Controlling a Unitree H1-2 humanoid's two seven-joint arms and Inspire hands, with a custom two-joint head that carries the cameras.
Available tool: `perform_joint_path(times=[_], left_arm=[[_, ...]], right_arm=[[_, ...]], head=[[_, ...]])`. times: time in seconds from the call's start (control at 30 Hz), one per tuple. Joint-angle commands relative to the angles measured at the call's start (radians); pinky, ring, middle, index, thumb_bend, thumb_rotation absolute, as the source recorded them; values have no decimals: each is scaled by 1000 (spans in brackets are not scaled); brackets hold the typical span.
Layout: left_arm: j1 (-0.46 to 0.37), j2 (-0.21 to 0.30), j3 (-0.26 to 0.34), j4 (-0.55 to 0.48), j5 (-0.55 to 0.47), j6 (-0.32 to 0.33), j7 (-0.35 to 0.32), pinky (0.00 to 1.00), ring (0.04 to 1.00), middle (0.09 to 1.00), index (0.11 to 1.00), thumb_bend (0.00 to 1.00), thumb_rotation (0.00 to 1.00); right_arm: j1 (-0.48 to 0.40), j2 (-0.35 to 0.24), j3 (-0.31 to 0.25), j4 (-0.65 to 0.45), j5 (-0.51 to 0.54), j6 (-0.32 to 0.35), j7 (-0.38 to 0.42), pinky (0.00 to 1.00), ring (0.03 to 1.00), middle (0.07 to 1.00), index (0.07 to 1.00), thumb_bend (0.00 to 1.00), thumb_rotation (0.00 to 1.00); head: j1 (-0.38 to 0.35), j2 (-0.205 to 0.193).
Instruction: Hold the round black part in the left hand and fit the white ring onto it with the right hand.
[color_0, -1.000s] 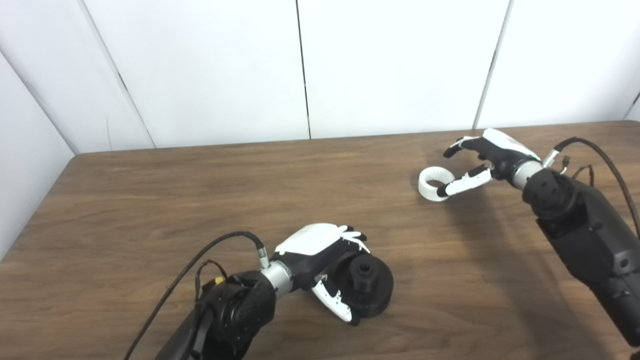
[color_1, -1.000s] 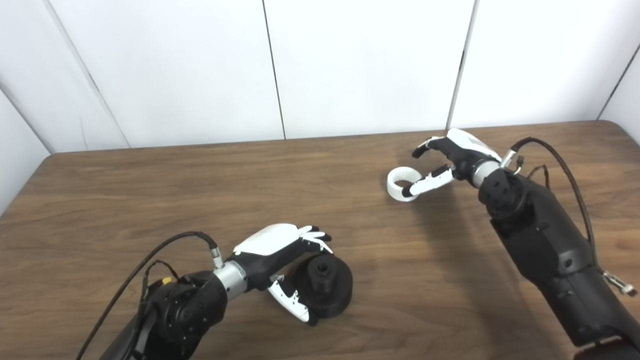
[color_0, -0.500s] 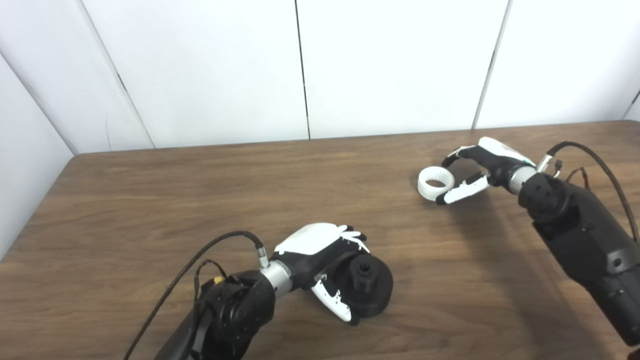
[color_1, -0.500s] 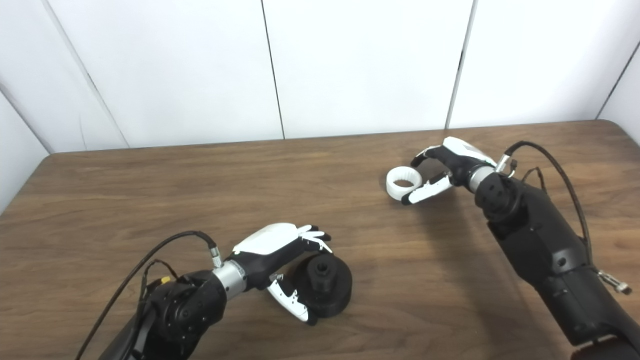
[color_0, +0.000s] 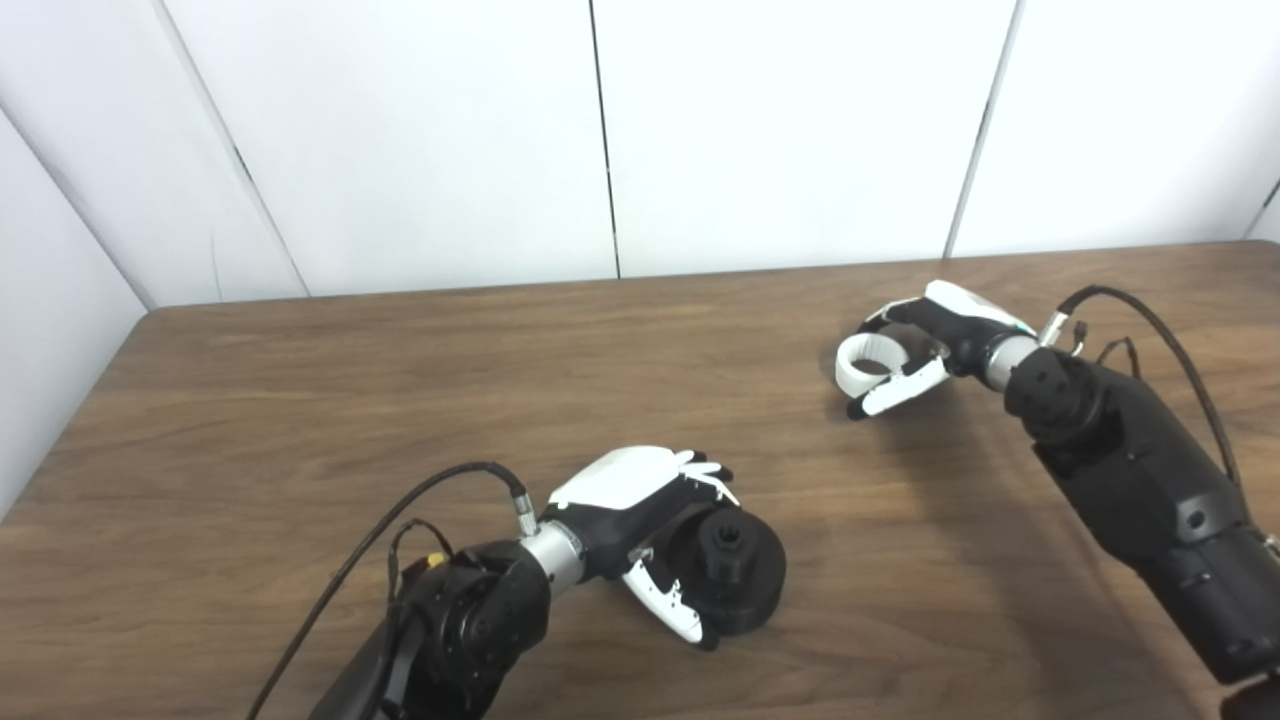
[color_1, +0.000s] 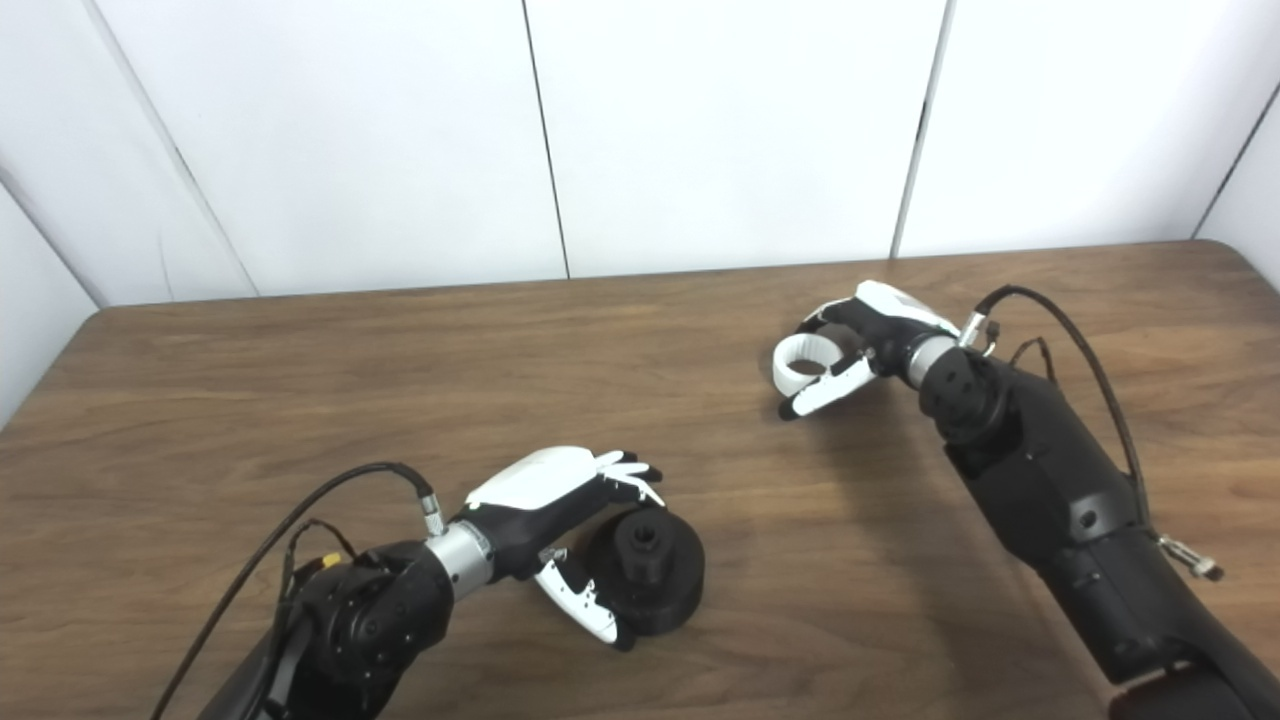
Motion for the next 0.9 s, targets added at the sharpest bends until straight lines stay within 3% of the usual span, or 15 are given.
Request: perform_joint_path(times=[0.0,0.43,0.87], left_arm=[[-24,-2,13,-12,1,-23,19,952,1000,944,691,930,214],[-25,-1,14,-17,-2,-22,15,941,1000,946,694,924,209],[-24,-3,21,-23,-6,-18,13,946,1000,949,695,926,215]], right_arm=[[-65,-3,-11,-12,-7,-30,-27,946,1000,938,770,940,331],[-64,0,-18,-7,-5,-40,-45,907,999,929,715,882,273],[-57,-4,-19,-18,-3,-47,-54,864,989,923,696,864,283]], head=[[1,1],[0,3],[-2,4]])
